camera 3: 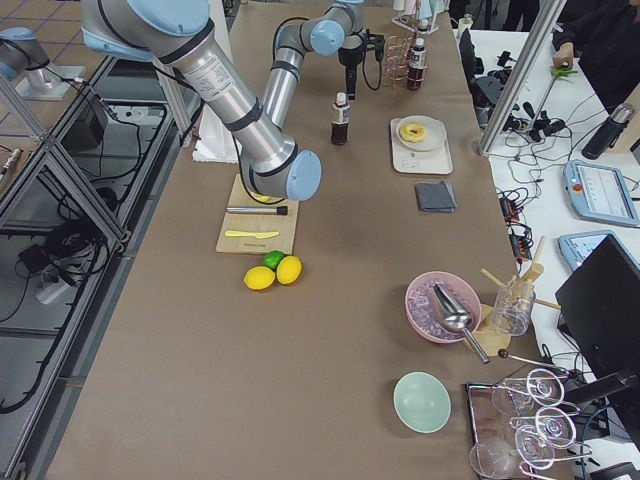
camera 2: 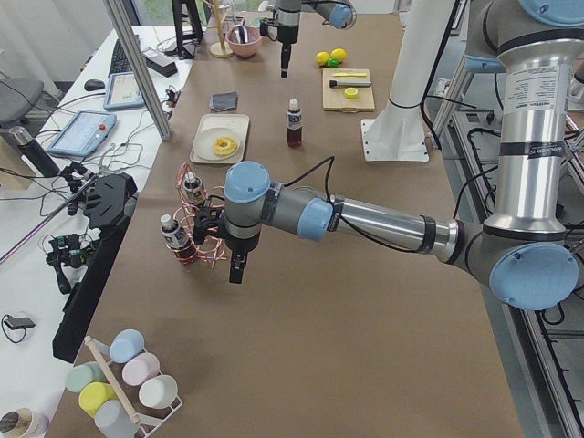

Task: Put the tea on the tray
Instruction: 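Reach the right gripper down to the standing tea bottle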

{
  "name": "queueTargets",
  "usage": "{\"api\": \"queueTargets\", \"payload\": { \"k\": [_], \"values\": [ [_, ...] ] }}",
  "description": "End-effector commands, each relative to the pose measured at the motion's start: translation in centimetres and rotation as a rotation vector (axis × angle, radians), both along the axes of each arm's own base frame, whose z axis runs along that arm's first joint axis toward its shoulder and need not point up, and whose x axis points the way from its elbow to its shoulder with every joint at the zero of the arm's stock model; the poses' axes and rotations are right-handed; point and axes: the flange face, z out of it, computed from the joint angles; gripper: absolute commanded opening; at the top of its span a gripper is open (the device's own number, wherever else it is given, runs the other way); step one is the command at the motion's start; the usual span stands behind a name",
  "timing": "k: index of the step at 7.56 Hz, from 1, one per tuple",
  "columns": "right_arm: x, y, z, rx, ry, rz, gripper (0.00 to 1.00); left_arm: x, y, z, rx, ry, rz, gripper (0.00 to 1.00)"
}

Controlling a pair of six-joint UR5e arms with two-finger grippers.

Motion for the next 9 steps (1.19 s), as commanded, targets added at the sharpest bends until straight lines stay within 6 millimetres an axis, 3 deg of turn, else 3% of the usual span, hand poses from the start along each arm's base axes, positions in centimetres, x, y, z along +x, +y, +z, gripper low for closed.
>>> {"api": "queueTargets", "payload": {
  "k": [1, 4, 9],
  "values": [
    [-5.5, 1.0, -3.0, -0.001, 0.090, -0.020, 1.00, 0.0, 0.0, 0.8, -0.014, -0.001, -0.001, 0.98],
    [-8.8, 2.1, -2.4, 0.039, 0.137, -0.030, 0.99, 0.0, -0.2, 1.0, -0.017, -0.001, 0.001, 0.98],
    [-11.5, 3.5, -0.7, 0.040, 0.120, -0.055, 0.97, 0.0, -0.1, 1.1, -0.022, -0.002, 0.000, 0.98]
  ]
}}
